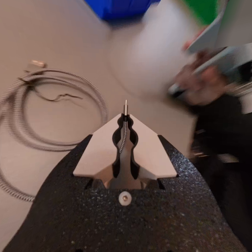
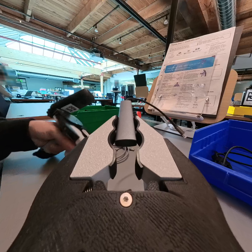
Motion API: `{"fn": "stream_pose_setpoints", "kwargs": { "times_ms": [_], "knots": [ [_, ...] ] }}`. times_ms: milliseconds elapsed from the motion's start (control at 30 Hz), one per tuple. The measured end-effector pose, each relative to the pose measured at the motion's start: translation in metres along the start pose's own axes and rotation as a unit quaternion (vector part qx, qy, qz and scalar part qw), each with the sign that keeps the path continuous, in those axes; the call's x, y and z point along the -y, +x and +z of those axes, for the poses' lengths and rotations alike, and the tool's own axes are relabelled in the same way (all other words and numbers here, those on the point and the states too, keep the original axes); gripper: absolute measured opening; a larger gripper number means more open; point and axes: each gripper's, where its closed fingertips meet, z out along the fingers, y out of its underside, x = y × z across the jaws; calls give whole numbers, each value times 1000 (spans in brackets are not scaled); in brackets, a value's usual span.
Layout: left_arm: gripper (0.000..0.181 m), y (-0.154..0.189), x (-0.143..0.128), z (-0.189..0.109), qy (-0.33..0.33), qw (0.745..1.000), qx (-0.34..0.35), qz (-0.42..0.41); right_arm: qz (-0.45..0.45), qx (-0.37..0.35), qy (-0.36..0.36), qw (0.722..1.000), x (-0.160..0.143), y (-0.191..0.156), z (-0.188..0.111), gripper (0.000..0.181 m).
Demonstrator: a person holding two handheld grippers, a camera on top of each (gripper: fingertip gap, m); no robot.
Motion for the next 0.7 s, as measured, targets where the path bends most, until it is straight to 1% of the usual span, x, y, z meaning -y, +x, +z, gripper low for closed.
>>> {"fn": "stream_pose_setpoints", "kwargs": {
  "times_ms": [33, 67, 100, 133, 200, 267, 367, 433, 533, 700],
  "knots": [
    [2, 17, 12, -5, 37, 994, -73, -66, 0, 6, 0, 1000, 0, -2, 0, 22],
    [2, 32, 23, -11, 66, 979, -143, -126, -1, 9, -1, 1000, 0, -2, 0, 22],
    [2, 44, 31, -18, 79, 963, -198, -168, -1, 16, -4, 1000, -1, -4, 1, 22],
    [2, 54, 36, -23, 82, 949, -236, -193, -2, 27, -7, 1000, -2, -8, 1, 22],
    [2, 73, 41, -29, 79, 930, -287, -216, -8, 35, -11, 999, -3, -11, 2, 22],
    [2, 86, 48, -34, 84, 920, -312, -223, -16, 42, -16, 999, -4, -14, 3, 22],
    [2, 95, 59, -41, 100, 911, -328, -227, -27, 48, -18, 998, -5, -18, 3, 22],
    [2, 93, 64, -41, 109, 912, -319, -232, -31, 48, -18, 998, -5, -19, 3, 21],
    [2, 88, 69, -42, 121, 905, -323, -248, -41, 51, -25, 998, -7, -22, 4, 21],
    [2, 87, 69, -39, 122, 904, -321, -254, -56, 51, -35, 997, -10, -25, 6, 22]
  ]
}}
